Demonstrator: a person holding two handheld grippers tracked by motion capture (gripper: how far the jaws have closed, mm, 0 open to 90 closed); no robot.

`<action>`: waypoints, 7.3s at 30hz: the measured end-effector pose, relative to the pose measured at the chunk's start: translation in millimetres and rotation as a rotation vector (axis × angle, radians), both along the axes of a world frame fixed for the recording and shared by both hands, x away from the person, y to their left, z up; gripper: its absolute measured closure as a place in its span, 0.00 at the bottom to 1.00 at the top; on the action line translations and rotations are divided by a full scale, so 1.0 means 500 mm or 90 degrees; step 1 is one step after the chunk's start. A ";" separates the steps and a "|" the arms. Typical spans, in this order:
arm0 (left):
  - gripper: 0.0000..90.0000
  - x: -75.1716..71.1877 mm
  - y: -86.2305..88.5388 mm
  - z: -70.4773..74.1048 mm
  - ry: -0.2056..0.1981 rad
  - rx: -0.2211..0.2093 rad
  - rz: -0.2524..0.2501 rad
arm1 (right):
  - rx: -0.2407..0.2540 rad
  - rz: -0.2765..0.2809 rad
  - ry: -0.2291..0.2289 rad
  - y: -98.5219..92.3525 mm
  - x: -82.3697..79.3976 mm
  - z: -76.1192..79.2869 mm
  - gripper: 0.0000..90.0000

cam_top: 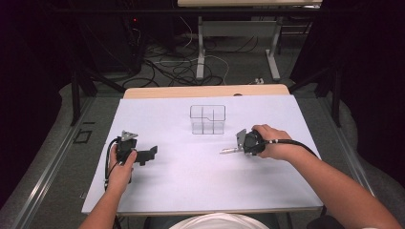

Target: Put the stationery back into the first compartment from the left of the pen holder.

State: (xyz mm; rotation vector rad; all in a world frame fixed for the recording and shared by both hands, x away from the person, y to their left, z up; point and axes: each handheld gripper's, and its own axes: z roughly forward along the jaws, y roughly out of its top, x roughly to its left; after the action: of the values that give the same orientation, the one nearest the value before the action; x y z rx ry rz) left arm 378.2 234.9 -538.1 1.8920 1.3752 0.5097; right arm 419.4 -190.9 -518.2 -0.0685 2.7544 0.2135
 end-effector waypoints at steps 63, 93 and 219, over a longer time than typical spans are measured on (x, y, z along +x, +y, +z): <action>0.00 0.003 -0.006 0.002 0.020 -0.023 -0.017 | 0.022 0.186 -0.244 0.063 -0.046 -0.002 0.89; 0.03 -0.006 -0.062 0.027 0.024 -0.063 -0.107 | -0.040 0.421 -0.640 0.086 -0.121 0.035 0.89; 0.88 0.038 -0.293 0.113 0.181 0.036 -0.343 | -0.026 0.510 -0.561 0.180 -0.140 0.030 0.69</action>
State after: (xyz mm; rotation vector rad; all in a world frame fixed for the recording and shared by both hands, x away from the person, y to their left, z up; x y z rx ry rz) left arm 397.0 88.4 -481.4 2.3330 0.9551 0.0103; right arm 349.5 -100.8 -503.0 -1.0125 1.7273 0.2506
